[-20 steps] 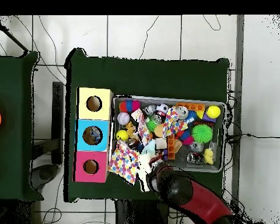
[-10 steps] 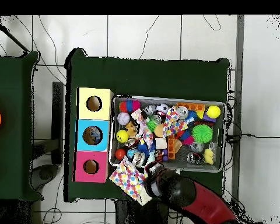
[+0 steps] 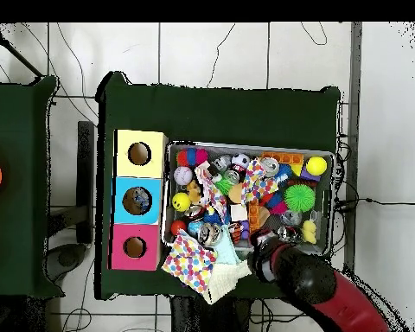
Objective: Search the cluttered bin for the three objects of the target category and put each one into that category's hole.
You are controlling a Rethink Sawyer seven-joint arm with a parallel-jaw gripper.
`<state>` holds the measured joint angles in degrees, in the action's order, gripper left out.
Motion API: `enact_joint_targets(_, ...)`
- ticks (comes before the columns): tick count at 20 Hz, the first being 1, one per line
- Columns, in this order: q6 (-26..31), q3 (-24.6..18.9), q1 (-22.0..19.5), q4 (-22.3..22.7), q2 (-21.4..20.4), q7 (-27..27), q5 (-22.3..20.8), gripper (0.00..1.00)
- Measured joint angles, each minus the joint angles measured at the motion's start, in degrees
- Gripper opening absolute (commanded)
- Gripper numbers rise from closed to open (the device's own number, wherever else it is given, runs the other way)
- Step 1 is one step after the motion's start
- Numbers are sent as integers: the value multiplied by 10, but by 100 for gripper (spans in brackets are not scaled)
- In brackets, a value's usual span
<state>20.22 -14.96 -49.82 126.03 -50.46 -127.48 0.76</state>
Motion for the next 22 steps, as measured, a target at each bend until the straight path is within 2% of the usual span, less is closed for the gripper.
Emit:
enact_joint_targets(10,0,-7,-14,-60,13,0,-38,0)
enact_joint_targets(17,0,-13,-20,-118,59,0,-79,0)
enact_joint_targets(18,0,-15,-25,-136,73,0,-97,100)
enact_joint_targets(22,0,-18,-30,-147,79,0,-109,100)
